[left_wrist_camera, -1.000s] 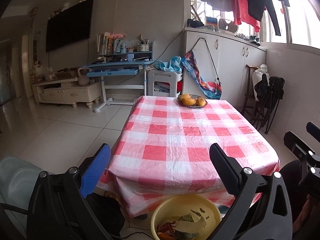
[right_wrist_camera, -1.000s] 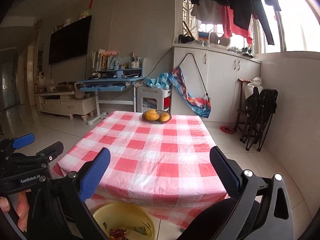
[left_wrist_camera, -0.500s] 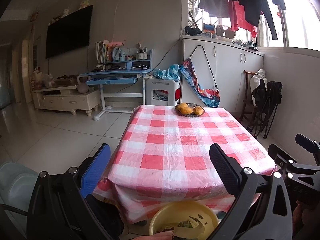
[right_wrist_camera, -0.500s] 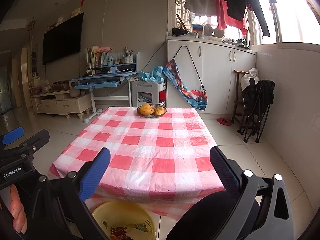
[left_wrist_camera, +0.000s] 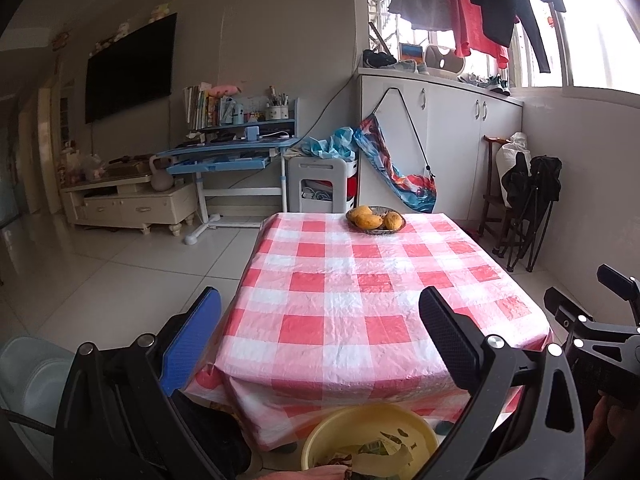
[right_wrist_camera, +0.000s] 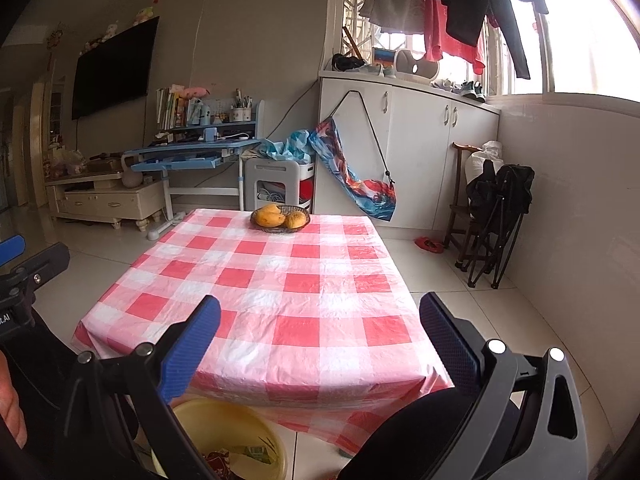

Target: Collect trash

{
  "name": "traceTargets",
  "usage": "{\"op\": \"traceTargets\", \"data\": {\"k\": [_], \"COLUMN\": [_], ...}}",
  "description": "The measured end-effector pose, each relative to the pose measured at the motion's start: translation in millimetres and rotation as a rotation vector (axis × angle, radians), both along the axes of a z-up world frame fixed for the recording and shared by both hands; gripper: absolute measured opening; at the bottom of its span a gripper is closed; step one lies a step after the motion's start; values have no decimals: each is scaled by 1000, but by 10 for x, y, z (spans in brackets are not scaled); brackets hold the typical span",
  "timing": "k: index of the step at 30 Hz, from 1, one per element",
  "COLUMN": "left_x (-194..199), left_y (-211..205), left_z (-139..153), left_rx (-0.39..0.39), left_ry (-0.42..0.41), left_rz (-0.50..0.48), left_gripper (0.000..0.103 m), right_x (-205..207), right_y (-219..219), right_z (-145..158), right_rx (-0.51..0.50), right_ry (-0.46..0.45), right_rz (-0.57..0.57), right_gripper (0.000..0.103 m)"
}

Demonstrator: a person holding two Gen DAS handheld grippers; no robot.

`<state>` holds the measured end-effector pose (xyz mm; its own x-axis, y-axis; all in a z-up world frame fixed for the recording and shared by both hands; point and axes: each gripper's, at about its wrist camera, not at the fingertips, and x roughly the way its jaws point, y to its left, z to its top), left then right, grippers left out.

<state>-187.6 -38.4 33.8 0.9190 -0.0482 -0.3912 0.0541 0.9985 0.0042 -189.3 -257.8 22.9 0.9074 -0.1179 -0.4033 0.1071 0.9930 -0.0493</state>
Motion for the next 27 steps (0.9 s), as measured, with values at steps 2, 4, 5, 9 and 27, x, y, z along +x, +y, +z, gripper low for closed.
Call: {"op": "traceTargets", "data": {"k": [2,4,5,9,27], "left_x": [-11,-7,1,31,72], "left_y": [-3,-15,-25,-60,-177], "left_z": [48,71,84,131,-217], "left_rx": [-5,-5,-1,22,22], "left_ry": [-10,-7,-4,-4,61], "left_rz": [0,-6,-10,-16,-37], "left_gripper": [96,96,96,96,96], "right_x": [15,20,22,81,69], "right_y": [-63,-107,-128,-197,-140], "right_z": [-7,-13,-16,-35,-178], "right_rx": [9,8,3,-19,-48], "right_ry": [15,24,29,54,68], "right_rz": [-18,-36,-43,-78,-73], "right_gripper": [95,95,95,95,95]}}
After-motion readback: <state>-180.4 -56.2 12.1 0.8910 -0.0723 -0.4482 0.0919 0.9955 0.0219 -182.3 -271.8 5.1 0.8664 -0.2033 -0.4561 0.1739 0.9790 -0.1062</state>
